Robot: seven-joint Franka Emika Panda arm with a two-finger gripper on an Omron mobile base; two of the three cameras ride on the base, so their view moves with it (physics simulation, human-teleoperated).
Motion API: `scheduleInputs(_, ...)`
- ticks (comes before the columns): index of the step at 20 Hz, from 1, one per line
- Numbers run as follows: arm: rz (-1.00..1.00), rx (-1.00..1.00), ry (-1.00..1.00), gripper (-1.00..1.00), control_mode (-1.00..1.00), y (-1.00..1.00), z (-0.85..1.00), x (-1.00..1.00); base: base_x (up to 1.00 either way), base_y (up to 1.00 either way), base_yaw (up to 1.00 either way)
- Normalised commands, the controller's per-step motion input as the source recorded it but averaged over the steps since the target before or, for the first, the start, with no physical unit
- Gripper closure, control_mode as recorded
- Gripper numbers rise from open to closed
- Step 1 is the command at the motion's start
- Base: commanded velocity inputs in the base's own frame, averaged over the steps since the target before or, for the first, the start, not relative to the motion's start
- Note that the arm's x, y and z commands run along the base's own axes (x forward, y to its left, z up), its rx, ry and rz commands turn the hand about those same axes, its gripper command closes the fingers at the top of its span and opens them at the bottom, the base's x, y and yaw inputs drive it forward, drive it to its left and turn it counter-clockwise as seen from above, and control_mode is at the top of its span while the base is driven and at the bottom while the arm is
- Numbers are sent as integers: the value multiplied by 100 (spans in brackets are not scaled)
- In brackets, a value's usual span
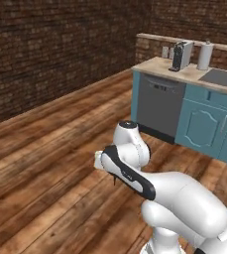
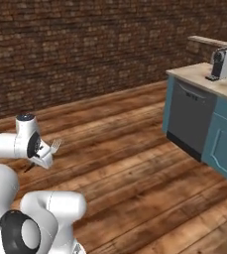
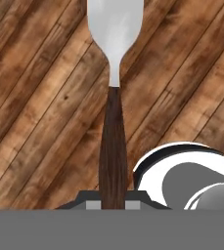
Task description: Take the fork and place it on the left side of the plate. Then take the spoon and place it on the right side of the plate. Make sure they're directly next to the plate.
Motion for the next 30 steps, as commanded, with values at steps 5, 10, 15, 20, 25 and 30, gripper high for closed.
scheduleInputs(5, 0, 0, 0, 100, 100, 0, 0, 0, 100, 29, 0)
scheduleInputs(10, 0, 0, 0, 100, 100, 0, 0, 0, 100, 25, 0)
scheduleInputs(15, 0, 0, 0, 100, 100, 0, 0, 0, 100, 4, 0)
scheduleInputs(20, 0, 0, 0, 100, 100, 0, 0, 0, 100, 0, 0)
scheduleInputs(25, 0, 0, 0, 100, 100, 0, 0, 0, 100, 0, 0)
scheduleInputs(30, 0, 0, 0, 100, 100, 0, 0, 0, 100, 0, 0)
